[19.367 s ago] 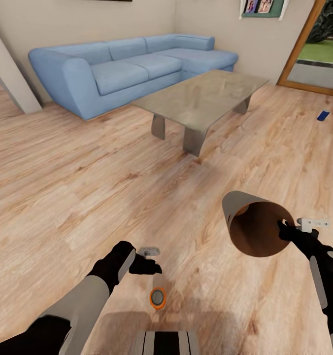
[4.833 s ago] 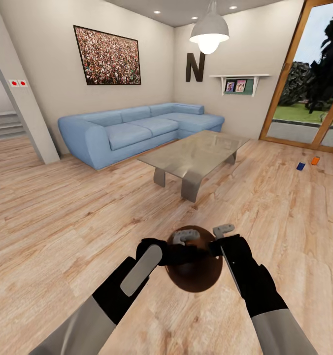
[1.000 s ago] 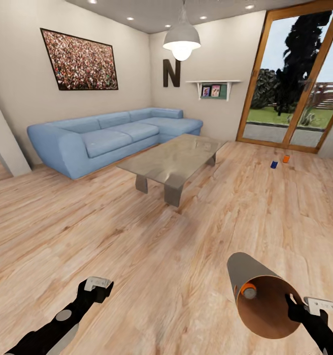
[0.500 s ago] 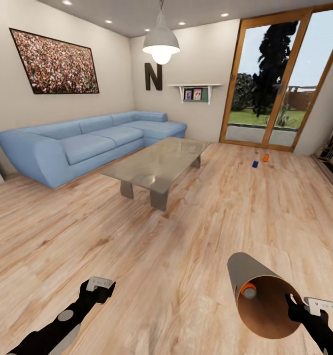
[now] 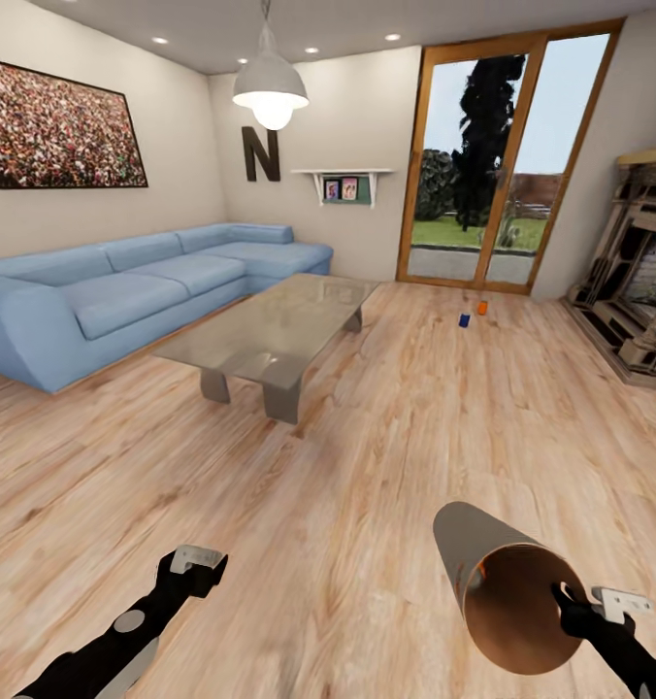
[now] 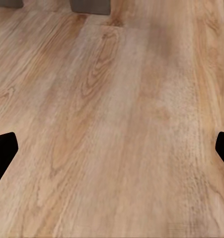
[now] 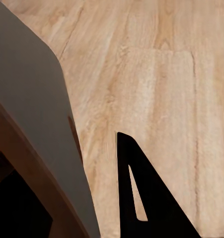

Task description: Put the three can of soda from the living room inside the tash can in the kitchen.

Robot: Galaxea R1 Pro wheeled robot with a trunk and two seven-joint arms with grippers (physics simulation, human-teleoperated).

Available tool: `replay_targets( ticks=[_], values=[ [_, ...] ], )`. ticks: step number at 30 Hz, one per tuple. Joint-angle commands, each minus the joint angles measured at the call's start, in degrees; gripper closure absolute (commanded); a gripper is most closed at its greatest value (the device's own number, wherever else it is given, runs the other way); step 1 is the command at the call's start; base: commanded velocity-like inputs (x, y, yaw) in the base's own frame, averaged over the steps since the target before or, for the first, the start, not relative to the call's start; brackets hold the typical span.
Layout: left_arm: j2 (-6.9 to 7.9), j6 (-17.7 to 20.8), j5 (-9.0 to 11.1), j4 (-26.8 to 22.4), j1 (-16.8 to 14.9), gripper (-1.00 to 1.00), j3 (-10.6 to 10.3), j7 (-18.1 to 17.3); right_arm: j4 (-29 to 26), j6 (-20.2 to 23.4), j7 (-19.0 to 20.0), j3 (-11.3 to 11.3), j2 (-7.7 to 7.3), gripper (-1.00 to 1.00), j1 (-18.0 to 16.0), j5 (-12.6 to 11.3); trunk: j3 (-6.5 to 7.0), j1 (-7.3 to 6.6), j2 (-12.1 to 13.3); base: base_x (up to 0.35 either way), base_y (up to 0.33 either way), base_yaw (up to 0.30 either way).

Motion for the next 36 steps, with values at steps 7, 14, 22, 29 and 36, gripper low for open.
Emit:
replay_targets(
  ticks=[7, 14, 22, 29, 36],
  values=[
    [0.09, -0.3, 0.4, -0.1, -0.1, -1.00, -0.5, 0.5, -0.1, 2.8, 0.2, -4.5, 0.09, 1.00, -0.2, 0.1, -0.04, 0.00, 0.0, 0.103, 0.000, -0.251],
    [-0.58, -0.3, 0.4, 1.4, -0.1, -1.00, -0.5, 0.5, 0.0, 3.3, 0.0, -6.2, 0.10, 1.00, -0.4, 0.1, -0.07, 0.00, 0.0, 0.158, -0.068, -0.251],
    [-1.37, -0.6, 0.4, 2.7, -0.1, -1.00, -0.6, 0.5, -0.1, 2.9, 0.7, -6.4, 0.25, 1.00, -0.3, 0.1, -0.17, 0.00, 0.0, 0.230, -0.175, -0.139],
    [-1.40, -0.6, 0.4, 2.8, -0.1, -1.00, -0.6, 0.5, -0.1, 2.6, 0.9, -7.3, 0.27, 1.00, -0.2, -0.4, -0.46, 0.00, 0.0, 0.238, -0.187, -0.005],
    [-1.40, -0.6, 0.4, 2.8, -0.1, -1.00, -0.6, 0.5, 0.0, 2.8, 0.9, -7.3, 0.20, 1.00, -0.2, -0.4, -1.04, 0.00, 0.0, 0.238, -0.188, -0.015]
  ],
)
